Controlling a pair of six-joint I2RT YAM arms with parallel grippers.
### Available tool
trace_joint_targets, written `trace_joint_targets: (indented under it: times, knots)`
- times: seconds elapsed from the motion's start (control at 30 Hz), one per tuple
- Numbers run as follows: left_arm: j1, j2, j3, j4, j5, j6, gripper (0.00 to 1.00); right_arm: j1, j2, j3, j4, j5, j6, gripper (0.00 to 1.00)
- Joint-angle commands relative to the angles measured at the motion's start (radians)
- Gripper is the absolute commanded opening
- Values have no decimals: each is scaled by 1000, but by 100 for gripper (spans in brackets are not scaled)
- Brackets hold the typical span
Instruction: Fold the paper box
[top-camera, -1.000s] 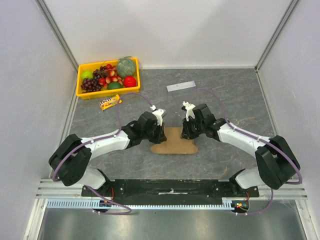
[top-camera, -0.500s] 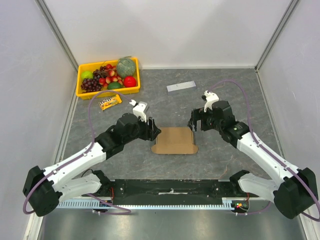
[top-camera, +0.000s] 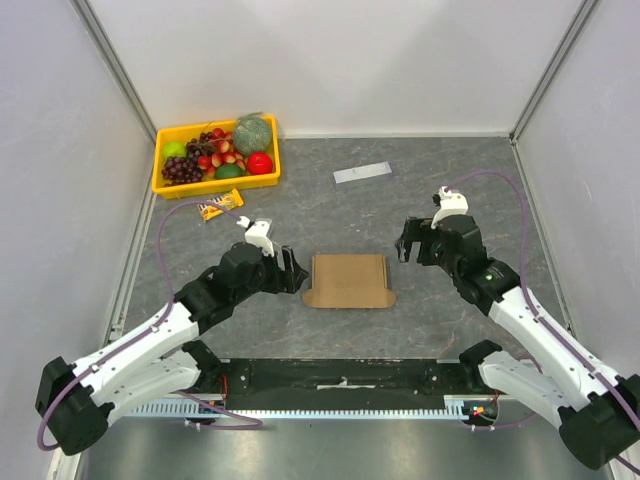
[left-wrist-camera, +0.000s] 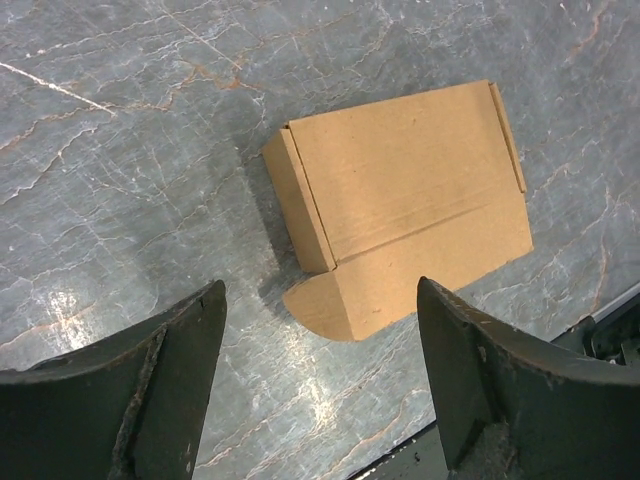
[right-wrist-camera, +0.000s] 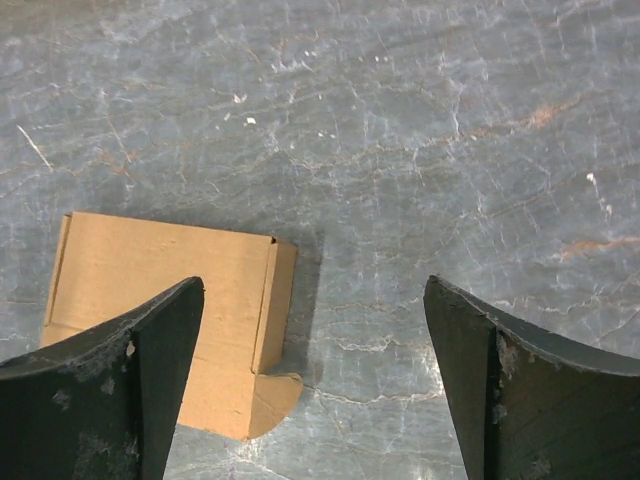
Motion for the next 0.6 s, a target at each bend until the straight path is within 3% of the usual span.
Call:
trace_joint_targets:
  times: [0.0, 0.17, 0.37, 0.57]
  knots:
    - [5, -2, 15, -20, -12, -38, 82, -3, 43, 27, -25, -17, 58, 90]
    - [5, 27, 19, -43, 5, 4, 82, -2, 45, 37, -114, 28, 116, 81]
    - [1, 50, -27, 9, 69, -33, 82, 3, 14, 14, -206, 37, 140, 86]
    - [-88, 121, -44, 57, 28, -84, 82, 173, -4, -28, -208, 36, 215, 86]
